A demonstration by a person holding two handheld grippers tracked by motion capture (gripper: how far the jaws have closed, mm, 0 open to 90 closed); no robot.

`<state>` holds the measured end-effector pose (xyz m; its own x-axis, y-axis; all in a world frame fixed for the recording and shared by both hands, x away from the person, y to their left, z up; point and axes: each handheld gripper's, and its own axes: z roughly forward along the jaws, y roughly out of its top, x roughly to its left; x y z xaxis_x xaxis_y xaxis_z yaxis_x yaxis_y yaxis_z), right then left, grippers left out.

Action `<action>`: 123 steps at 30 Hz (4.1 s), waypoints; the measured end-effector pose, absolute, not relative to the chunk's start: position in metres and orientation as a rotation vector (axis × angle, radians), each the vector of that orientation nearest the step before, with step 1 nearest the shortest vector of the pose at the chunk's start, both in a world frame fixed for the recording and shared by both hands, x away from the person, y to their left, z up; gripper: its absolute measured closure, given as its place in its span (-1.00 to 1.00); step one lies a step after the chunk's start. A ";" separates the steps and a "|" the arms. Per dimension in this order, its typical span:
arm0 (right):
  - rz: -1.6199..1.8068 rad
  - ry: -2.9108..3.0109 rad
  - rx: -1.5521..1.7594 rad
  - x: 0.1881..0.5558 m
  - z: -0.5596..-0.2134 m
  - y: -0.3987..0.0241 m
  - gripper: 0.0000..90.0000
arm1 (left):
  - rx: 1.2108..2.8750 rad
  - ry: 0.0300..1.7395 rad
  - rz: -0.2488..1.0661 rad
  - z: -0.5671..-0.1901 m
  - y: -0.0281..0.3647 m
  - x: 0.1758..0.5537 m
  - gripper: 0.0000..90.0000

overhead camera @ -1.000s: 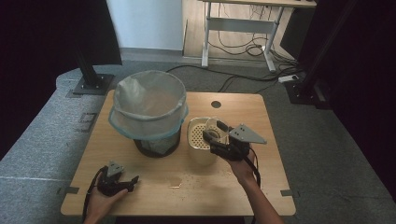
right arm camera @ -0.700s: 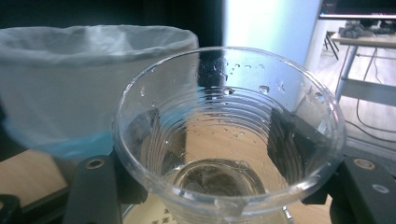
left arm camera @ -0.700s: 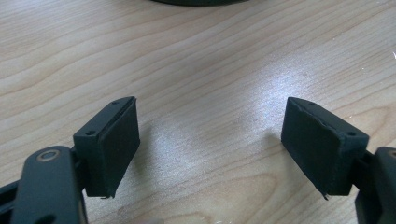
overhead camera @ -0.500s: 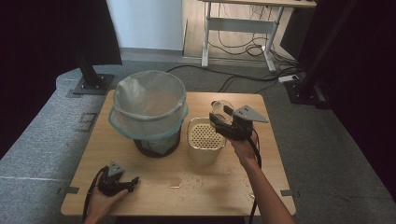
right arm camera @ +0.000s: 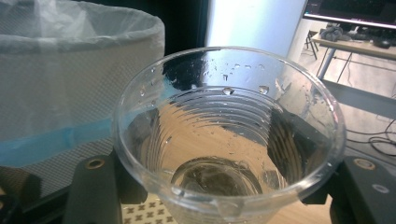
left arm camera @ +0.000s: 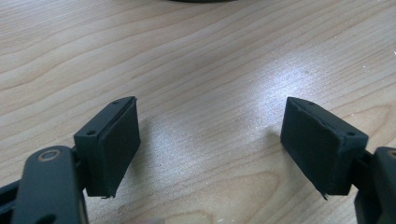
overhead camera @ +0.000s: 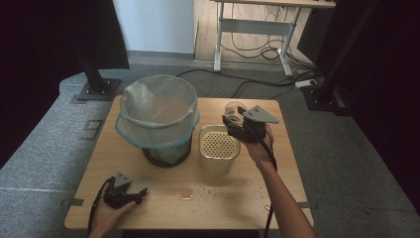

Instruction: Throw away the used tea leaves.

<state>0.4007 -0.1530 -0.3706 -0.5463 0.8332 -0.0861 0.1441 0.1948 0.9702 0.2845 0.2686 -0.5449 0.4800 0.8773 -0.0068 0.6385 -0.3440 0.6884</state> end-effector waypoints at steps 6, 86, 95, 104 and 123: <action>1.295 1.859 0.851 0.404 -0.366 -0.151 -0.22 | 2.098 1.248 0.487 -0.545 0.269 0.285 -0.57; -0.592 1.487 -0.793 0.402 -0.429 -0.065 -0.15 | 2.112 1.220 0.476 -0.545 0.271 0.287 -0.60; -0.602 1.462 -0.781 0.399 -0.426 -0.062 -0.14 | 2.112 1.222 0.478 -0.545 0.271 0.287 -0.60; -0.586 1.425 -0.750 0.399 -0.427 -0.061 -0.14 | 2.111 1.221 0.478 -0.546 0.271 0.287 -0.60; -0.658 1.335 -0.853 0.399 -0.428 -0.066 -0.14 | 2.115 1.217 0.475 -0.545 0.271 0.287 -0.60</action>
